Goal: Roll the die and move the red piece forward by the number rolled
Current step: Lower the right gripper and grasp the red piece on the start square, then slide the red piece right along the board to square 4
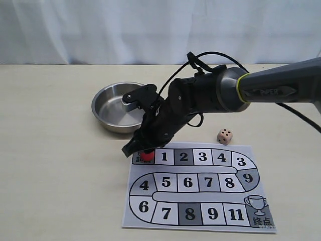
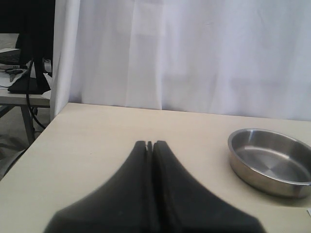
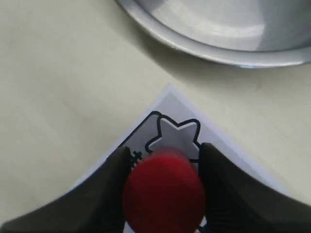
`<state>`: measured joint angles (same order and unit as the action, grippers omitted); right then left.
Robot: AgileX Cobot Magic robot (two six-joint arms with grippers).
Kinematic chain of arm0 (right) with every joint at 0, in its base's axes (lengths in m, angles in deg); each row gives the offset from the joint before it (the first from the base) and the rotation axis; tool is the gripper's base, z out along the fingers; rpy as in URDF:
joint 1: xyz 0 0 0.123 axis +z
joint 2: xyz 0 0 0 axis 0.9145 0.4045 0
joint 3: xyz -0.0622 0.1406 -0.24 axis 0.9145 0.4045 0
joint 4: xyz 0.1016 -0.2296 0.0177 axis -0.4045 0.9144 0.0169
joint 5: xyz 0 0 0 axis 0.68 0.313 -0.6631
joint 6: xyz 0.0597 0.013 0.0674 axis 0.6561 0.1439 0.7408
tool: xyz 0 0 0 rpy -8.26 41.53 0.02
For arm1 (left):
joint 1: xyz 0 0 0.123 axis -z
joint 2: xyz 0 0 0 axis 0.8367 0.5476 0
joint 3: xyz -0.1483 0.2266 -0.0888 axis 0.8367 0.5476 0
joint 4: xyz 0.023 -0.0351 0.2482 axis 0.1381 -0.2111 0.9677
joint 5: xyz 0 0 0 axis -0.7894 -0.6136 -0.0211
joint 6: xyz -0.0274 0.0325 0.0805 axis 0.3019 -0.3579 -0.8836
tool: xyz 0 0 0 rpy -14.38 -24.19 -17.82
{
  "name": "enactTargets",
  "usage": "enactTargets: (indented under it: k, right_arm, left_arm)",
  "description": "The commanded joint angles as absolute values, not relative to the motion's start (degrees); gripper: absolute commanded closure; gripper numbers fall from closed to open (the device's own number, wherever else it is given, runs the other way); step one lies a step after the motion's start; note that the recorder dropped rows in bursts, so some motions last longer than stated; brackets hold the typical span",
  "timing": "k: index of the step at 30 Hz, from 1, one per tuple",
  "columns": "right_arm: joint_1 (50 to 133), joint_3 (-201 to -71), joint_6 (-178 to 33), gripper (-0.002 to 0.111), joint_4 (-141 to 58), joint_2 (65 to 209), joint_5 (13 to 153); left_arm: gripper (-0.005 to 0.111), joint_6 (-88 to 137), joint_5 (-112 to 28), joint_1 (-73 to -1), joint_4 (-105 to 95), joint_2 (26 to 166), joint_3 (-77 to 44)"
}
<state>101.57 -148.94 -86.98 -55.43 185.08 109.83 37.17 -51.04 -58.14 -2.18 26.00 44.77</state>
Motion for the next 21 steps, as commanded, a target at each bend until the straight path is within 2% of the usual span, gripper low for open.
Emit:
enactTargets:
  k: [1,8,21]
  right_arm:
    - [101.5,-149.2,-85.0,0.104,-50.0,181.8,112.7]
    - [101.4,-149.2,-81.4,0.104,-44.9,180.5,116.2]
    - [101.3,-148.1,-78.2,0.104,-40.7,183.2,113.3]
  left_arm:
    - [0.107,37.3,-50.7,-58.2,-2.3,25.9,44.5]
    - [0.107,37.3,-50.7,-58.2,-2.3,25.9,44.5]
    - [0.107,37.3,-50.7,-58.2,-2.3,25.9,44.5]
